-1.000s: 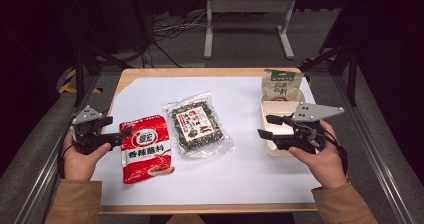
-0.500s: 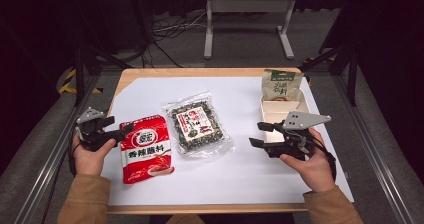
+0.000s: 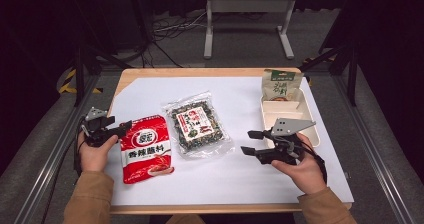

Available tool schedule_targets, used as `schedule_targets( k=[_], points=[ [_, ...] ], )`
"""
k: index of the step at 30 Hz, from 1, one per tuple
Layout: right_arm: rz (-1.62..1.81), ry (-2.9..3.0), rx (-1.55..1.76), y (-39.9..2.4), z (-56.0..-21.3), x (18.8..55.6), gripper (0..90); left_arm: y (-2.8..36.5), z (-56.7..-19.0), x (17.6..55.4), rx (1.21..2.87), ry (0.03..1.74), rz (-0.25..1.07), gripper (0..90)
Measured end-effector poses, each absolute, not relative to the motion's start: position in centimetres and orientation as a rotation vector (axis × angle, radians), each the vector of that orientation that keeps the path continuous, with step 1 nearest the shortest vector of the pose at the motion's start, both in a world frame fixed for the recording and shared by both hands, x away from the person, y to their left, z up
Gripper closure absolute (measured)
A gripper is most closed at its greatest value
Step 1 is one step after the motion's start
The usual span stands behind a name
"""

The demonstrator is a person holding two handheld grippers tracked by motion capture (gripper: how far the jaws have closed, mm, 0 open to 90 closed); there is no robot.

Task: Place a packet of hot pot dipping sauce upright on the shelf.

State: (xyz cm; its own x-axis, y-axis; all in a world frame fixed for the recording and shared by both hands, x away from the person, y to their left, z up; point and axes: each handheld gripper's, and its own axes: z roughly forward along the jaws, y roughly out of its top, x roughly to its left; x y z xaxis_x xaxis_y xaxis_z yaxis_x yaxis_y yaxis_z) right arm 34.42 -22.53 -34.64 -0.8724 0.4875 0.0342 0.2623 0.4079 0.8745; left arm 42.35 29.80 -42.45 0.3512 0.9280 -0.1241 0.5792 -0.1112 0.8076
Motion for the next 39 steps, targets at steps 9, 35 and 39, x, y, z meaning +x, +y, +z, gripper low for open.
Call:
schedule_targets(
  k=[9, 35, 39],
  points=[
    [1.482, 2.451, 0.643, -22.0, -34.9, 34.0, 43.2, 30.2, -44.0, 43.6, 1.807, 1.430, 0.519, 32.9],
    [1.509, 2.507, 0.648, -20.8, -36.2, 33.8, 42.4, 30.8, -45.4, 44.5, 1.855, 1.290, 0.286, 58.8],
    [1.520, 2.506, 0.647, -20.8, -36.2, 33.9, 42.5, 31.1, -45.2, 44.1, 1.828, 1.279, 0.280, 64.3]
  ],
)
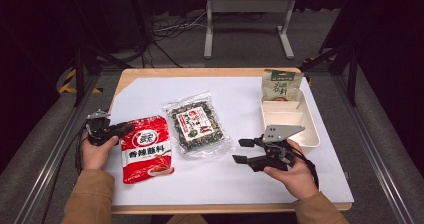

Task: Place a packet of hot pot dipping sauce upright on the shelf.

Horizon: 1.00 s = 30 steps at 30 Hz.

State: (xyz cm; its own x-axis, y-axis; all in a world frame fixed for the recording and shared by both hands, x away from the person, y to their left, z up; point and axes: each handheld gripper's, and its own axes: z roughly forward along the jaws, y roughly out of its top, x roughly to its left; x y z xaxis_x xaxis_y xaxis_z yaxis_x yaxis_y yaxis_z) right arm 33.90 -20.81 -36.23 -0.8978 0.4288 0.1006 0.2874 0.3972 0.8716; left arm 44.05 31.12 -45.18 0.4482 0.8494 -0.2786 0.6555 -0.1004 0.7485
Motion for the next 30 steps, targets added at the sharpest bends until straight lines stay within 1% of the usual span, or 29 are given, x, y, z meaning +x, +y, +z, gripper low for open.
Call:
schedule_targets(
  k=[2, 5, 8, 11, 16, 19, 20, 23, 25, 28, 30],
  points=[
    [1.528, 2.508, 0.645, -20.8, -36.2, 33.9, 42.5, 31.2, -45.0, 43.8, 1.823, 1.258, 0.282, 66.6],
    [1.526, 2.511, 0.638, -20.7, -36.3, 33.9, 42.6, 31.7, -44.6, 43.2, 1.803, 1.177, 0.275, 69.6],
    [1.531, 2.514, 0.637, -20.7, -36.4, 33.9, 42.5, 31.7, -44.6, 42.8, 1.808, 1.130, 0.252, 70.3],
    [1.535, 2.515, 0.640, -20.8, -36.5, 33.9, 42.4, 31.4, -44.8, 42.8, 1.867, 1.126, 0.254, 68.6],
    [1.531, 2.517, 0.637, -20.8, -36.6, 33.9, 42.5, 31.2, -45.1, 42.8, 1.896, 1.129, 0.204, 67.6],
    [1.531, 2.520, 0.633, -20.7, -36.6, 33.9, 42.5, 30.2, -45.4, 43.0, 1.997, 1.143, 0.235, 62.1],
    [1.532, 2.520, 0.630, -20.6, -36.6, 33.9, 42.5, 29.9, -45.4, 43.0, 2.016, 1.138, 0.260, 61.8],
    [1.527, 2.525, 0.627, -20.6, -36.7, 33.9, 42.5, 29.6, -45.2, 43.0, 2.045, 1.147, 0.287, 64.0],
    [1.525, 2.528, 0.628, -20.6, -36.7, 33.9, 42.5, 29.7, -45.2, 43.0, 2.041, 1.151, 0.293, 67.1],
    [1.525, 2.530, 0.626, -20.5, -36.8, 33.9, 43.3, 30.0, -45.2, 43.0, 2.028, 1.144, 0.260, 72.2],
    [1.522, 2.532, 0.623, -20.6, -36.8, 33.9, 45.3, 30.0, -45.1, 43.0, 2.030, 1.136, 0.259, 74.5]
  ],
)
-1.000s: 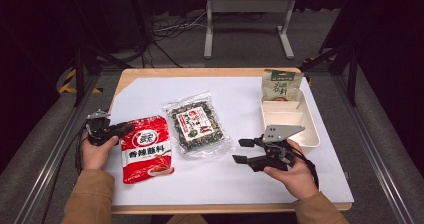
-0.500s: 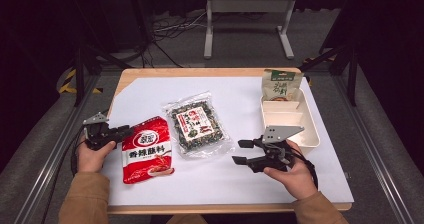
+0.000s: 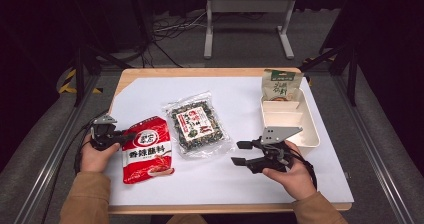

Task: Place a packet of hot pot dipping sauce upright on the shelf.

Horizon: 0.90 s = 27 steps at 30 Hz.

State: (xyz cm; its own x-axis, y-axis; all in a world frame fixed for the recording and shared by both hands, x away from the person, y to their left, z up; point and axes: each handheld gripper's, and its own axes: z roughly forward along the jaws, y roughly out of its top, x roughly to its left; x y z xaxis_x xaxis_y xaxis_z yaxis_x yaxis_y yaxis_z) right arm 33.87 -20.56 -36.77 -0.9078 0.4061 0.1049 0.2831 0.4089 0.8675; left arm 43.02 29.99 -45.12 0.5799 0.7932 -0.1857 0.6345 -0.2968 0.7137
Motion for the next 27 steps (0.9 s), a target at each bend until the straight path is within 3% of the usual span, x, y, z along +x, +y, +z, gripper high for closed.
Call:
schedule_targets(
  k=[5, 7, 18, 27],
  points=[
    [1.509, 2.528, 0.613, -20.7, -36.8, 34.0, 50.4, 30.2, -44.5, 42.9, 2.036, 1.120, 0.233, 80.1],
    [1.504, 2.527, 0.609, -20.8, -36.8, 34.0, 52.0, 30.5, -44.1, 42.7, 2.013, 1.120, 0.203, 87.9],
    [1.502, 2.519, 0.575, -20.6, -36.6, 34.2, 57.6, 30.6, -41.4, 41.3, 2.008, 1.095, 0.202, 88.9],
    [1.502, 2.520, 0.565, -20.6, -36.4, 34.2, 56.9, 29.9, -37.7, 39.6, 2.016, 1.023, 0.244, 88.9]
  ],
)
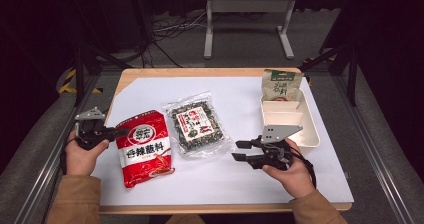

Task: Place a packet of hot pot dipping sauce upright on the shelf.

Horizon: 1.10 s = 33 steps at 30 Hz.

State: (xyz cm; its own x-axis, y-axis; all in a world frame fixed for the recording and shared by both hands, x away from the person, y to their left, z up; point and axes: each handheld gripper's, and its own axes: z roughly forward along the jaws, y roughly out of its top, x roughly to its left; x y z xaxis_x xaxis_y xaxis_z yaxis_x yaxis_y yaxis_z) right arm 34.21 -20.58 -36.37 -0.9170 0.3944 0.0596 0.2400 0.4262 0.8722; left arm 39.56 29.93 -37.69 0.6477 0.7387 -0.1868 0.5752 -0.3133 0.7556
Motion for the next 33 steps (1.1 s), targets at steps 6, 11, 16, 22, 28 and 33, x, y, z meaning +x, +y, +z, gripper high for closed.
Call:
schedule_targets(
  k=[6, 11, 16, 22, 28, 33],
  points=[
    [1.503, 2.523, 0.563, -20.5, -36.2, 34.0, 56.1, 29.4, -34.9, 38.0, 2.033, 0.968, 0.274, 88.8],
    [1.503, 2.519, 0.568, -20.7, -36.1, 33.9, 55.5, 28.9, -33.1, 36.8, 2.045, 0.909, 0.284, 88.8],
    [1.507, 2.518, 0.568, -20.9, -36.0, 33.8, 54.9, 27.6, -31.0, 35.2, 2.121, 0.859, 0.320, 88.9],
    [1.498, 2.521, 0.580, -21.1, -36.2, 33.9, 54.5, 26.6, -29.0, 33.3, 2.174, 0.786, 0.320, 89.0],
    [1.497, 2.526, 0.582, -21.2, -36.2, 33.9, 54.1, 26.0, -27.8, 32.0, 2.201, 0.726, 0.321, 89.0],
    [1.497, 2.531, 0.582, -21.1, -36.3, 34.0, 53.9, 25.8, -27.4, 31.5, 2.195, 0.692, 0.301, 88.9]
  ],
)
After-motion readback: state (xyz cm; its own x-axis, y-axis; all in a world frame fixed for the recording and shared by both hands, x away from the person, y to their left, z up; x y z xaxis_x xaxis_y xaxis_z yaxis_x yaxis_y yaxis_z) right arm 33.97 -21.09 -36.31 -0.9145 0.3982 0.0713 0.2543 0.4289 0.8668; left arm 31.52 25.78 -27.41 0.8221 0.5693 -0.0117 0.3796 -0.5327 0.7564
